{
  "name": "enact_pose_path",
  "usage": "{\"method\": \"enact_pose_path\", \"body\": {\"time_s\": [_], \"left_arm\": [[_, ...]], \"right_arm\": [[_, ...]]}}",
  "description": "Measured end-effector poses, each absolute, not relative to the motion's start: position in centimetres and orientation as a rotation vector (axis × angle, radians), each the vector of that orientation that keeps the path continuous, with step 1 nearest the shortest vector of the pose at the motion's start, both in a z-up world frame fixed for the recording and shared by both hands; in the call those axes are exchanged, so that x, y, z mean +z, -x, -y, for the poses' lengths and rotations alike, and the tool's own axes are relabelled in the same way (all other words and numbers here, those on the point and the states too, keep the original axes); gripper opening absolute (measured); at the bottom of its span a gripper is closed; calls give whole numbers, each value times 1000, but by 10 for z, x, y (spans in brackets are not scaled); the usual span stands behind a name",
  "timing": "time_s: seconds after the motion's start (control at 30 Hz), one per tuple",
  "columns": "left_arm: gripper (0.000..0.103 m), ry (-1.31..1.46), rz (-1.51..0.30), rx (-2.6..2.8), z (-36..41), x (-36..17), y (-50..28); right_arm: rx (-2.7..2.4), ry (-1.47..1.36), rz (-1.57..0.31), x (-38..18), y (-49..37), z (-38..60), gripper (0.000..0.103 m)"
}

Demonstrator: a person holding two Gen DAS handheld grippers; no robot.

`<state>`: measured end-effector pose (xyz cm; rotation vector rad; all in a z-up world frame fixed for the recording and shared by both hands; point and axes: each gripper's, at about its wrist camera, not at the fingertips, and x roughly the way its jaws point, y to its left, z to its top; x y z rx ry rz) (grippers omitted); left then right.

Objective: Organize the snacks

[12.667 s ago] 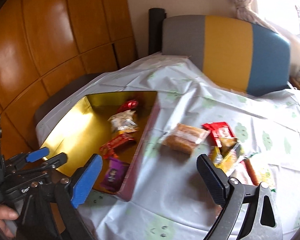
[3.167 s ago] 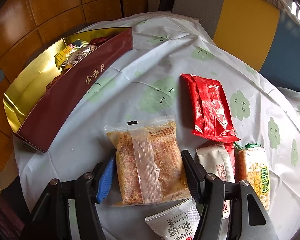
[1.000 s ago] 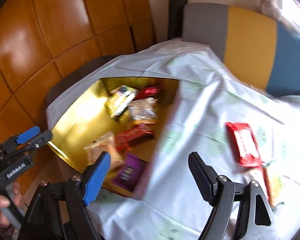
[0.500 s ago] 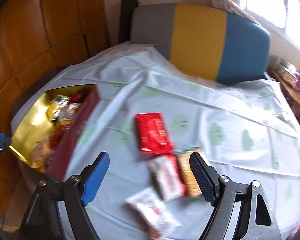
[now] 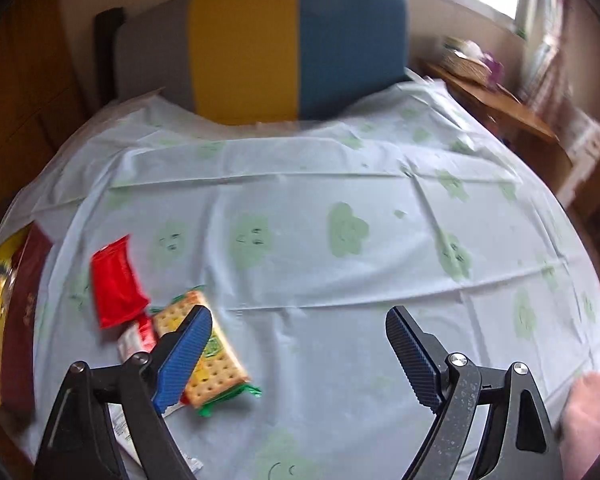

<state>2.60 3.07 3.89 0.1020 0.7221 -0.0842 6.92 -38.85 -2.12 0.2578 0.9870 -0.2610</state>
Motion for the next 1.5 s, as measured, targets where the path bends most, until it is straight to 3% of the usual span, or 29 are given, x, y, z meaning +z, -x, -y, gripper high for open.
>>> {"method": "enact_pose_path", "body": {"time_s": [0.2, 0.97, 1.5], "left_arm": [[61, -147, -730, -148, 2, 40, -35], [61, -270, -784, -360, 108, 32, -57], [61, -149, -988, -412, 143, -7, -105]], "right_arm": [[-298, -391, -1006, -24, -63, 406, 92], [-277, -434, -981, -15, -61, 409, 94], [-256, -477, -972, -13, -61, 413, 95]]}}
